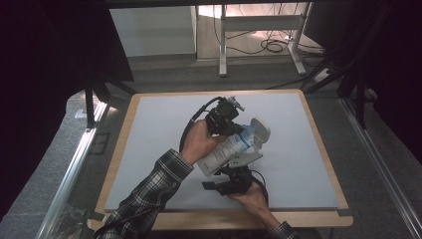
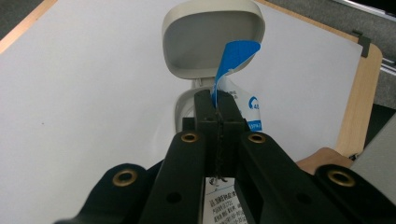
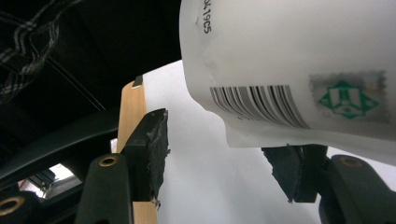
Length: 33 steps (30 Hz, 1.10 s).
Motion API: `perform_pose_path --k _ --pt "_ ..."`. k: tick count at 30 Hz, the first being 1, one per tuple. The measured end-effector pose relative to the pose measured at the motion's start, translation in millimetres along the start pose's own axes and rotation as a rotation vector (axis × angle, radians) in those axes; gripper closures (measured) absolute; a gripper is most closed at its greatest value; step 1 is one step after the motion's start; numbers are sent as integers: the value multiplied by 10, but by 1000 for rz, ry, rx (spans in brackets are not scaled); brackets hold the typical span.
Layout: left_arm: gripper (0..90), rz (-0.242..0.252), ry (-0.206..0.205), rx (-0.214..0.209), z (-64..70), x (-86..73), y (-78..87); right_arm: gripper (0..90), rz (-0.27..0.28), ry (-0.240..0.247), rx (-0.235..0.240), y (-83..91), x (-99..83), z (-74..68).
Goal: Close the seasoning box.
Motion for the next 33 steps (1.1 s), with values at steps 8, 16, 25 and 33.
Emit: perform_pose_path --k 8,16,25,33 --pt "900 -8 -3 13 -14 15 6 415 15 1 26 -7 39 -13" --pt "900 -28 0 16 -36 13 -17 415 23 8 50 -26 62 -39" --pt "900 -36 -2 24 -43 48 -36 415 41 17 65 -23 95 -35" --pt "900 -52 -10 29 -33 81 -55 415 59 7 88 -3 127 -47"
Point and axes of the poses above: each handheld gripper's, and its own axes: y roughly backward along the jaws, x roughly out of its top, z roughly to its right, the point moved 4 cm from there along -y, roughly forward along the jaws, and after that the axes turned 4 degrees about z, right-handed, at the moved point
